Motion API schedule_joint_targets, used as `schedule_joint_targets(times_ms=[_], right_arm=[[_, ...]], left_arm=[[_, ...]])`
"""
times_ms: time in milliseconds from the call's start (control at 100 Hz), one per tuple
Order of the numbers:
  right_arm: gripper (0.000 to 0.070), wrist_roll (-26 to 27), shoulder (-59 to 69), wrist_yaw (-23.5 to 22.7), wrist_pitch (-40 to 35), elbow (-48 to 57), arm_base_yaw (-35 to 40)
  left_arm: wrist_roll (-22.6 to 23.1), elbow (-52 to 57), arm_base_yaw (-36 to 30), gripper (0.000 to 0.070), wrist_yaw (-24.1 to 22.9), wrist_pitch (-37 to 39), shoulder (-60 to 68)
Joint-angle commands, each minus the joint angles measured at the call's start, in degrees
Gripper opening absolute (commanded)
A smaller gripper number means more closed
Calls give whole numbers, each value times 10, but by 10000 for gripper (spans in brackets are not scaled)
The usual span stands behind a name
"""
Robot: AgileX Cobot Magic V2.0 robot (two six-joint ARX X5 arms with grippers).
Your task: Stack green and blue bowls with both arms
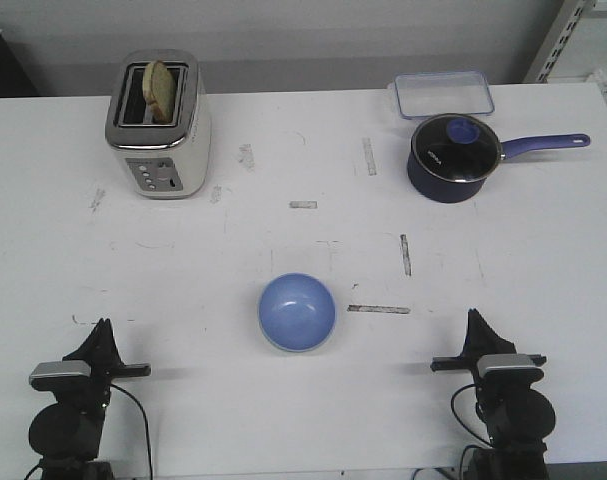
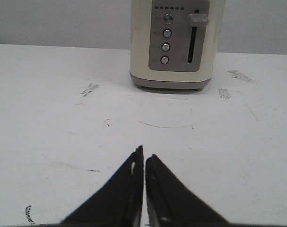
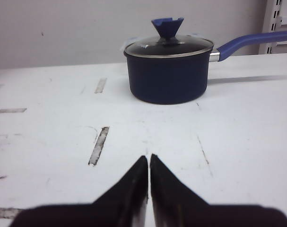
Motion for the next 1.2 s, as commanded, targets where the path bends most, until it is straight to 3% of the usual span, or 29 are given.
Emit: schedule_joint_targets(times_ms=[0, 1190], right_arm=[[0, 12, 0, 0, 10, -1, 0], [0, 12, 0, 0, 24, -1, -1]], left_arm=[[-1, -12, 0, 1, 1, 7, 0], [-1, -12, 0, 1, 1, 7, -1]])
